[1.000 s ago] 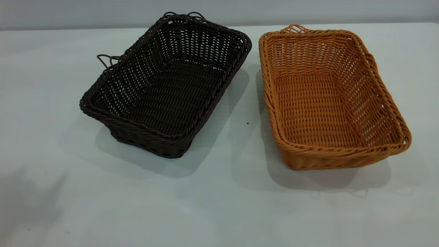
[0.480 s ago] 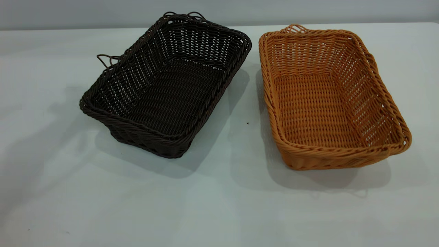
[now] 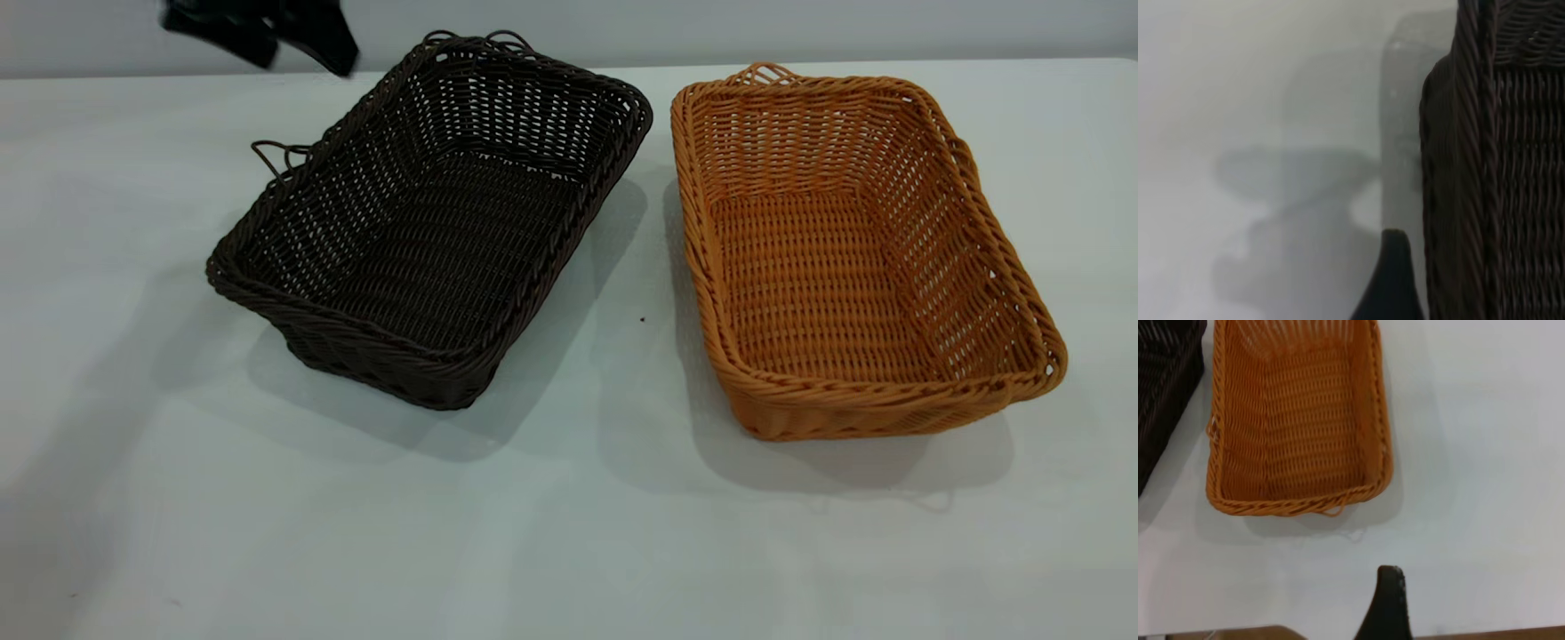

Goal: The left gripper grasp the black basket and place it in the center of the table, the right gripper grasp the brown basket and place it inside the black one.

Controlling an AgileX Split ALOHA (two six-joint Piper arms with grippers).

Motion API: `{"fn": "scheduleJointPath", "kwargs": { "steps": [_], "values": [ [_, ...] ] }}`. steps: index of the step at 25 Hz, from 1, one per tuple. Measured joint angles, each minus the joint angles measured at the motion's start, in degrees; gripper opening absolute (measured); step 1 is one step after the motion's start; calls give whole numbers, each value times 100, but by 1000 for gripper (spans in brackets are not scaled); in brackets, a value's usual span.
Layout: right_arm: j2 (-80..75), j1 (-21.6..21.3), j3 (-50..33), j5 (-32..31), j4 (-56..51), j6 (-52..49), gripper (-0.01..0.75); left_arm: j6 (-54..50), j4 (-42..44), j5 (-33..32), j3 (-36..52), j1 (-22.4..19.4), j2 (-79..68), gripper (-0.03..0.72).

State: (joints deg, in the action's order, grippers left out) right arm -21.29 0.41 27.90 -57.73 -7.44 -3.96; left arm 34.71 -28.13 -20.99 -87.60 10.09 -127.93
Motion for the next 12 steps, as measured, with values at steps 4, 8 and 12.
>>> {"fn": "scheduleJointPath", "kwargs": {
  "steps": [4, 8, 12],
  "values": [
    [-1336, 0, 0, 492, -355, 0, 580, 18, -21, 0, -393, 162, -584, 582],
    [-2633, 0, 0, 877, -906, 14, 580, 18, -30, 46, -589, 224, -1022, 576],
    [-3825, 0, 0, 1243, -1706, 264, 580, 241, -35, 133, -628, 292, -1313, 491]
  ]
}}
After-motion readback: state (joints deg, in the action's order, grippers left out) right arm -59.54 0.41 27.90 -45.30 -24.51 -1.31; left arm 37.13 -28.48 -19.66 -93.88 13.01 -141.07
